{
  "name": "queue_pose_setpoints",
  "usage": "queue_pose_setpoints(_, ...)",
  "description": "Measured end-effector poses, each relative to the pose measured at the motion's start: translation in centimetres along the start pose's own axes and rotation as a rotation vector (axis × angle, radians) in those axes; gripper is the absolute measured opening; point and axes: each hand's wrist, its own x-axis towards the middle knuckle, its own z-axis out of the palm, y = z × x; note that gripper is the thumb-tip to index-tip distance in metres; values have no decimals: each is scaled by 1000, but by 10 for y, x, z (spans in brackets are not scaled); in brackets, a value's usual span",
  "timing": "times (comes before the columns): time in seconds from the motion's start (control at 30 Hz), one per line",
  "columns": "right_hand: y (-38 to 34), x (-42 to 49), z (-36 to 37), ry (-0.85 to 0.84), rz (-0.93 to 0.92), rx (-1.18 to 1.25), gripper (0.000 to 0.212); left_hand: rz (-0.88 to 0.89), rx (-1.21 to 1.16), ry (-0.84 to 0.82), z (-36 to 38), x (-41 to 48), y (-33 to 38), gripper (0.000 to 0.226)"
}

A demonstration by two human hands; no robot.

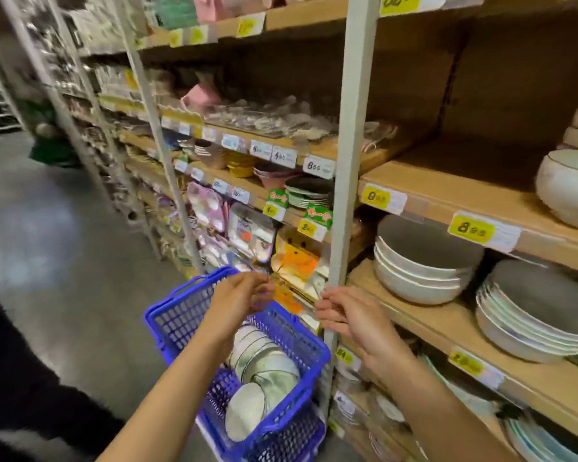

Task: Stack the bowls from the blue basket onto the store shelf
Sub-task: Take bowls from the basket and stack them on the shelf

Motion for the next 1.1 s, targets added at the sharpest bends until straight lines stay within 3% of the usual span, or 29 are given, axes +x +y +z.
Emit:
queue_pose_setpoints(0.2,79,47,74,-46,254,-154,26,-209,118,1,-91,36,-67,20)
queue_pose_setpoints(0.33,140,74,107,28,407,-293,21,-362,252,-69,-130,64,-116,18)
queue_pose_setpoints(0.47,190,96,124,84,547,-325,22,-476,414,-147,-143,95,-154,21)
queue_pose_setpoints(0.67,256,133,129,162,702,-410,5,-537,630,-269,-137,140,-196,15)
queue_pose_setpoints(0.8,294,155,128,106,808,-496,16,-561,757,-323,-132,162,-220,16)
queue_pose_setpoints(0.93,327,160,128,96,969,-581,54,-612,844,-386,-131,180,-246,28)
queue_pose_setpoints(1.1,344,160,128,236,938,-748,46,-658,1009,-547,-125,203,-271,36)
